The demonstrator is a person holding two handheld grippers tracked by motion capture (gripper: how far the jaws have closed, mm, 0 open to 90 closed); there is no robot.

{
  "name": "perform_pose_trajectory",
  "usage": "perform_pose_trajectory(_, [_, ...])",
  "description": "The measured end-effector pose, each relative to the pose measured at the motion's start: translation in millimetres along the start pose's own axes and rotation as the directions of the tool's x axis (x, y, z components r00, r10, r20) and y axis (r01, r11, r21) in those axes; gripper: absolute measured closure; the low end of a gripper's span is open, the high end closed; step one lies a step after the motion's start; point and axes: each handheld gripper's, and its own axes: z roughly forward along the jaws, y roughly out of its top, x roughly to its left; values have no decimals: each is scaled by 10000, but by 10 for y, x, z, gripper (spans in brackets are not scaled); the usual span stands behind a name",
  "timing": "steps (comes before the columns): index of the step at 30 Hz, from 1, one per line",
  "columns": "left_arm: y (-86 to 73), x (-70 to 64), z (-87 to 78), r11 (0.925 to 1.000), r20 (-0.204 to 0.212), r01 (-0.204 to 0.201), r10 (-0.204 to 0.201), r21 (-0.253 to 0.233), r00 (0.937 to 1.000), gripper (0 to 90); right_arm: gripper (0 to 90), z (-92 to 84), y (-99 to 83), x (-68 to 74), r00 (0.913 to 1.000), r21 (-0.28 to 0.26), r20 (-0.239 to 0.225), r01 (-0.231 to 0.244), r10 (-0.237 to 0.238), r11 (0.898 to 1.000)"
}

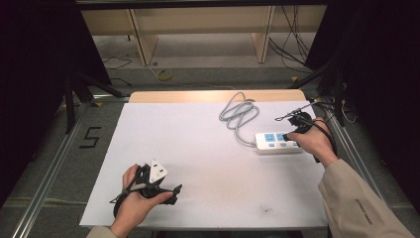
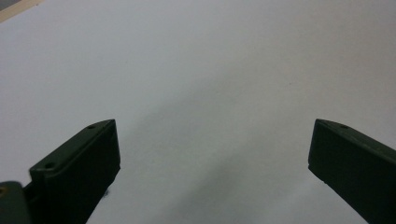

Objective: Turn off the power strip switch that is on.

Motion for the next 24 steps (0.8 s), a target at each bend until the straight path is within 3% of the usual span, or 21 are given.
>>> perform_pose_trajectory(7, [2,2,2,10000,48,25,-25,-26,10000,17,900,60,0,-1,10000,348,-75,7,-4,9994])
perform_pose_trajectory(24, [2,5,4,10000,72,-15,15,-33,10000,16,900,134,17,13,10000,631,-20,13,-11,9980])
